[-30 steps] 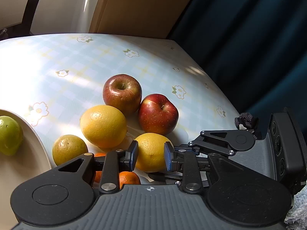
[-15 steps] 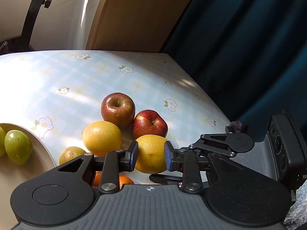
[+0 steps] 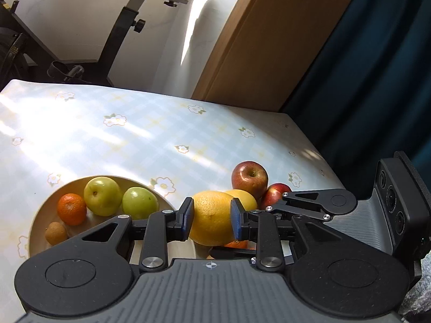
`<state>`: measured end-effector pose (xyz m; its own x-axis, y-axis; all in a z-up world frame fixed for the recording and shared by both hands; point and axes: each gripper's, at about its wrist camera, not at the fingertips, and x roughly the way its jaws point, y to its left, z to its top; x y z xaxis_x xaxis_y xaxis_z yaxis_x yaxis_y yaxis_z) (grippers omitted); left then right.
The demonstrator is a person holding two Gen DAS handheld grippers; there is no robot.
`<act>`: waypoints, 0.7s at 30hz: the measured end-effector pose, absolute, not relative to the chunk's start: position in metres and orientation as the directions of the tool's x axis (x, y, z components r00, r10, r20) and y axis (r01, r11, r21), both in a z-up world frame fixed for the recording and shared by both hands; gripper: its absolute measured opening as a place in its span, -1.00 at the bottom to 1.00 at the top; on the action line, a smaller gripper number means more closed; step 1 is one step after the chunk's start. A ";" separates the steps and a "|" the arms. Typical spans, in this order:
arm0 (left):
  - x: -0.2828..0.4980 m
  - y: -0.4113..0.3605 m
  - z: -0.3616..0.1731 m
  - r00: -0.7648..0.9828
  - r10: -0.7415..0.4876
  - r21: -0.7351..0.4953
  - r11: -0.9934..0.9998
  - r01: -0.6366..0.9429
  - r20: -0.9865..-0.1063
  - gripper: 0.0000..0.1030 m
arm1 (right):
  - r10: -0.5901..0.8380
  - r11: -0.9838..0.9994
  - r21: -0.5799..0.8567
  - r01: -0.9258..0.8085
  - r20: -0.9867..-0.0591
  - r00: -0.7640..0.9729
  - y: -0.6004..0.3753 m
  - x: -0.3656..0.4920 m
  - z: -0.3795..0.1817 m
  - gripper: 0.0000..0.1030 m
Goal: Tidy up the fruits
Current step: 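Carry the lemon into the cream plate and open the left tool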
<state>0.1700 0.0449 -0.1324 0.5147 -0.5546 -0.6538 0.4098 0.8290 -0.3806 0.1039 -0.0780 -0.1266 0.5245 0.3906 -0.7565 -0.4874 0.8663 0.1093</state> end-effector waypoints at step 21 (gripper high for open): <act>0.173 0.155 -0.164 0.563 -0.415 -0.390 0.905 0.172 -0.715 -0.42 | 0.461 0.750 0.169 -0.640 -0.827 0.322 0.045 0.160 -0.166 -0.28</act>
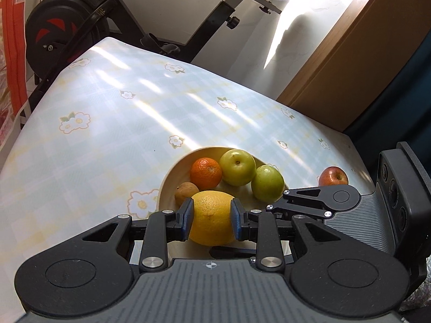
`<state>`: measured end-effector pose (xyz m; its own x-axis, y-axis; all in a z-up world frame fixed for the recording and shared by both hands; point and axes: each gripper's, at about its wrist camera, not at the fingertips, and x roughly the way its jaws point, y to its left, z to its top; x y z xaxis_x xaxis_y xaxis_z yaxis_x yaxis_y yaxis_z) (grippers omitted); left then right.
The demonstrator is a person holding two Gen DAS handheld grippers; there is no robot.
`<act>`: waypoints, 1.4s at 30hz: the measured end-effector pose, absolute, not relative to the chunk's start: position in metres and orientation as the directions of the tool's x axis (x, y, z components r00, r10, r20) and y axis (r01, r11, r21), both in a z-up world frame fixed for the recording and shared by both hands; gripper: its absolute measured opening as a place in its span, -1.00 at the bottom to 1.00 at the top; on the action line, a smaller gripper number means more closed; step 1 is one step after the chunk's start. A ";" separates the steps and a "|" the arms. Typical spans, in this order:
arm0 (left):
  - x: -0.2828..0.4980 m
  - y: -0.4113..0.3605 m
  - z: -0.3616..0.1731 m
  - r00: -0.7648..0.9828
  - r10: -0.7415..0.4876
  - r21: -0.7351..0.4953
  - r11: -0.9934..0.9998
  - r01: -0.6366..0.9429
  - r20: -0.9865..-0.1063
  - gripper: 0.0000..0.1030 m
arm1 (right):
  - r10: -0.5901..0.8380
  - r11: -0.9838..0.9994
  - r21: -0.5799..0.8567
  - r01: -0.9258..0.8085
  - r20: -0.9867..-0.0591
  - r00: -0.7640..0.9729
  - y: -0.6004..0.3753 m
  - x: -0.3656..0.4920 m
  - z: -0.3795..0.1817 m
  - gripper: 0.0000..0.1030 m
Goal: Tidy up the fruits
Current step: 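Carry the lemon into the cream plate and open the left tool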
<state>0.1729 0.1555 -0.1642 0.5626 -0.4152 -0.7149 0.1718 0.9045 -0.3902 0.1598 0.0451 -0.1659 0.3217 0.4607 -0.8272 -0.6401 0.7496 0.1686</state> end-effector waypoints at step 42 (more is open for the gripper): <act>0.162 0.152 -0.157 0.615 -0.250 -0.255 0.963 0.081 -0.747 -0.35 | 0.345 0.929 0.155 -0.335 -0.689 0.637 -0.078 0.095 -0.130 -0.25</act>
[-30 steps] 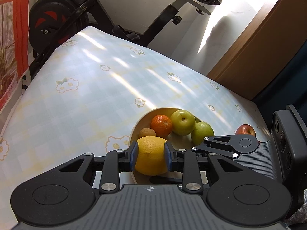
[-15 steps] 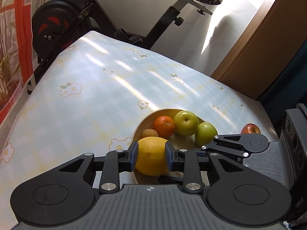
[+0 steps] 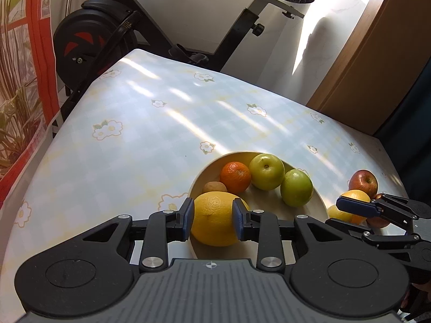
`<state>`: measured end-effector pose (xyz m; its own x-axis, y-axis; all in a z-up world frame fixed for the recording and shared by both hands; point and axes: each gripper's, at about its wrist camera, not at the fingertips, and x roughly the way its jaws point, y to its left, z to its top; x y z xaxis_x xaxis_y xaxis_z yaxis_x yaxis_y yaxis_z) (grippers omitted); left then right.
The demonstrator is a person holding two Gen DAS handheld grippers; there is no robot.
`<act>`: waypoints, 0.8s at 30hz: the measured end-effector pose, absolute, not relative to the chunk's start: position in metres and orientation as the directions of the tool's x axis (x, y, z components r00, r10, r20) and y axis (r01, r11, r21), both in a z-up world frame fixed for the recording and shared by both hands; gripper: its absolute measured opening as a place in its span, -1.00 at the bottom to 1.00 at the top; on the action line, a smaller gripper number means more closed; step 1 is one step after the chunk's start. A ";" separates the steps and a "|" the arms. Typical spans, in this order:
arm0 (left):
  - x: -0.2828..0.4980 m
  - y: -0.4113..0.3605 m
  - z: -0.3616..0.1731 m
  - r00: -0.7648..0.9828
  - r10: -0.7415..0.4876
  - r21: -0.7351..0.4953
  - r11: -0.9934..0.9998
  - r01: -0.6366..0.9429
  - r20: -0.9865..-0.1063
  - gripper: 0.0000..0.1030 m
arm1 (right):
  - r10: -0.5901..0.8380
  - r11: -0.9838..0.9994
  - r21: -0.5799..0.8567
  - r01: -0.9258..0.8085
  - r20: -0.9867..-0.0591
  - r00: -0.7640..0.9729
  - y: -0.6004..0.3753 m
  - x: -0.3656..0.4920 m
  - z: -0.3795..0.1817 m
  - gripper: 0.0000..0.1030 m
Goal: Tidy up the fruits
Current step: 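Carry the lemon into the cream plate and open the left tool, then move both tools back from the plate to the fruit pile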
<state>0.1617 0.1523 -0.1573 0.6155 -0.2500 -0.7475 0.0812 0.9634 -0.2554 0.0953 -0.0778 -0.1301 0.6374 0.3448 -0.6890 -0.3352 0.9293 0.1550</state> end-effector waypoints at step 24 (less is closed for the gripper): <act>0.150 0.081 -0.138 0.648 -0.285 -0.208 0.959 0.194 -0.706 -0.35 | 0.240 0.971 0.174 -0.165 -0.714 0.658 -0.147 0.035 -0.156 -0.24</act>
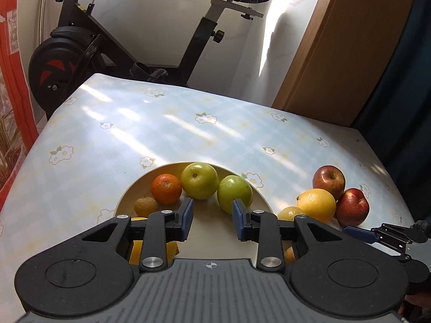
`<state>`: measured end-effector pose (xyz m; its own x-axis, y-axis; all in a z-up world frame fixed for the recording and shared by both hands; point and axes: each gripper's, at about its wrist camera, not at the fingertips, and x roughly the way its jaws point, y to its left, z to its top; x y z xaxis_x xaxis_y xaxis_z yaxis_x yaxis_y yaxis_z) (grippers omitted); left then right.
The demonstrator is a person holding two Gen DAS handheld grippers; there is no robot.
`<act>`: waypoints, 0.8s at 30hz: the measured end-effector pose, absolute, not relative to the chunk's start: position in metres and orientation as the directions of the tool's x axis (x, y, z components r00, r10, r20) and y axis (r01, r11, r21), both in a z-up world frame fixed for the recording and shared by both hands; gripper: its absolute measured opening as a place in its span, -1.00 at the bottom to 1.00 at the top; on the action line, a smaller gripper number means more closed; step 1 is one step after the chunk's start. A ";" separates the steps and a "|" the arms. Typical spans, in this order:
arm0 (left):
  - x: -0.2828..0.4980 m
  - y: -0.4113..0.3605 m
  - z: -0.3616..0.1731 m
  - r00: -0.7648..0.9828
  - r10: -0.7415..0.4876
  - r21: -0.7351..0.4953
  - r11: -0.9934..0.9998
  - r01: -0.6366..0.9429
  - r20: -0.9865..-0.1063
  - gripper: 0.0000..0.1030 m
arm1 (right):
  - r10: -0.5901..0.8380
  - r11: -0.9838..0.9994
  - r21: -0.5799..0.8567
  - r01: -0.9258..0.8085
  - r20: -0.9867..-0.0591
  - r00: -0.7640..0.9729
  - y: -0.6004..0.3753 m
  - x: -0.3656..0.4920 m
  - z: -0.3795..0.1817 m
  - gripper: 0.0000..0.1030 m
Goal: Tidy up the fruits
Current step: 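Move both tools back from the plate to the fruit pile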
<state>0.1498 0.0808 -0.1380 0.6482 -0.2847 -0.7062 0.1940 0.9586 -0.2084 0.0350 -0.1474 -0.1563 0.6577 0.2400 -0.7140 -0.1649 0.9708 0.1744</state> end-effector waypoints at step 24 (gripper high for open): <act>0.104 0.028 -0.169 0.632 -0.336 -0.221 0.941 0.256 -0.698 -0.35 | 0.274 0.961 0.193 -0.196 -0.738 0.616 -0.140 0.025 -0.177 -0.38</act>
